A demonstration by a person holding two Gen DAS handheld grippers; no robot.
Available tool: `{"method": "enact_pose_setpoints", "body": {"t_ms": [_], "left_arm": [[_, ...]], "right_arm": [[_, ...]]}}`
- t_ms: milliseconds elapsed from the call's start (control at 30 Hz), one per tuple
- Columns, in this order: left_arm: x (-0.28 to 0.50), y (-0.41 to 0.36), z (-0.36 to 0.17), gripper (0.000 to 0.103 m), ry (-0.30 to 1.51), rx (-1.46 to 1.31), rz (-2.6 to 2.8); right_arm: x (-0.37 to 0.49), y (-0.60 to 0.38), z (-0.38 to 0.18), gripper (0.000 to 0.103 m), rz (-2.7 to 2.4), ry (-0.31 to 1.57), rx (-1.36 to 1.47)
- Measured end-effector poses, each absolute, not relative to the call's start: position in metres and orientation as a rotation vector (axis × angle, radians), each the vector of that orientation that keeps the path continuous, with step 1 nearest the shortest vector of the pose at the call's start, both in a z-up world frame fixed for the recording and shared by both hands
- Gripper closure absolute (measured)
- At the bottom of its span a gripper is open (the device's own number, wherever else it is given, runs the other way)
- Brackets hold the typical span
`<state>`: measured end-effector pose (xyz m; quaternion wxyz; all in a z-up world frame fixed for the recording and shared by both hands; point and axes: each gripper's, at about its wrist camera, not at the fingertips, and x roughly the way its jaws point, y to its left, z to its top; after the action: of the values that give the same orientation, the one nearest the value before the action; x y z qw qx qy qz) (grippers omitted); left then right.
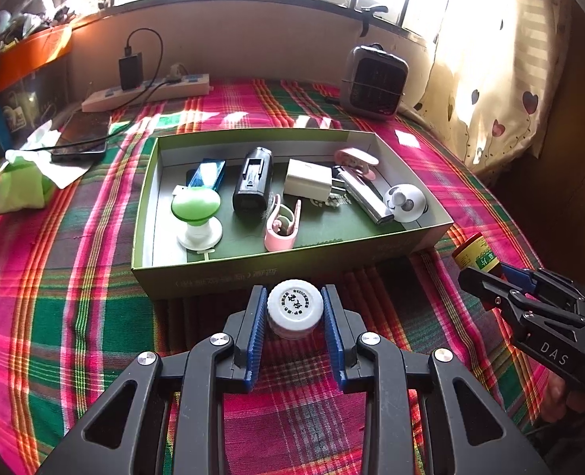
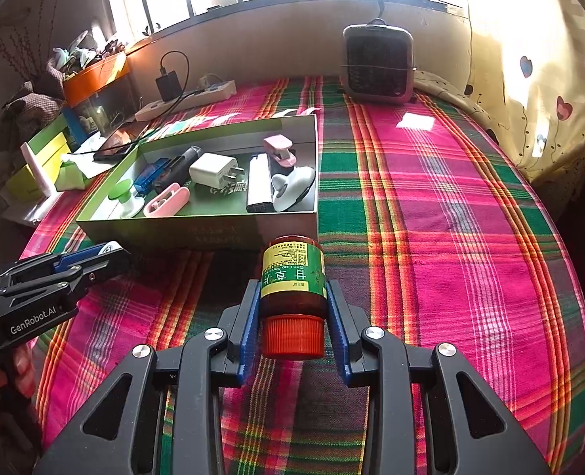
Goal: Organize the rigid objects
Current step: 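Lift the white tin and red-capped jar and carry both over the green box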
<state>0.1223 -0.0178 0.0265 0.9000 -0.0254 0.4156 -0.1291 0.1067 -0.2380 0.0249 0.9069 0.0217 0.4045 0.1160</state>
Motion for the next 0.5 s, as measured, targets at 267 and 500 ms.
{"method": "enact_pose_setpoints", "body": {"t_ms": [267, 500], "left_arm": [[0.130, -0.010, 0.043, 0.076, 0.832, -0.062, -0.275], [0.141, -0.003, 0.050, 0.076, 0.823, -0.067, -0.271]], "right_arm": [[0.114, -0.229, 0.041, 0.070, 0.308, 0.806, 0.041], [0.130, -0.219, 0.045, 0.070, 0.363, 0.805, 0.044]]}}
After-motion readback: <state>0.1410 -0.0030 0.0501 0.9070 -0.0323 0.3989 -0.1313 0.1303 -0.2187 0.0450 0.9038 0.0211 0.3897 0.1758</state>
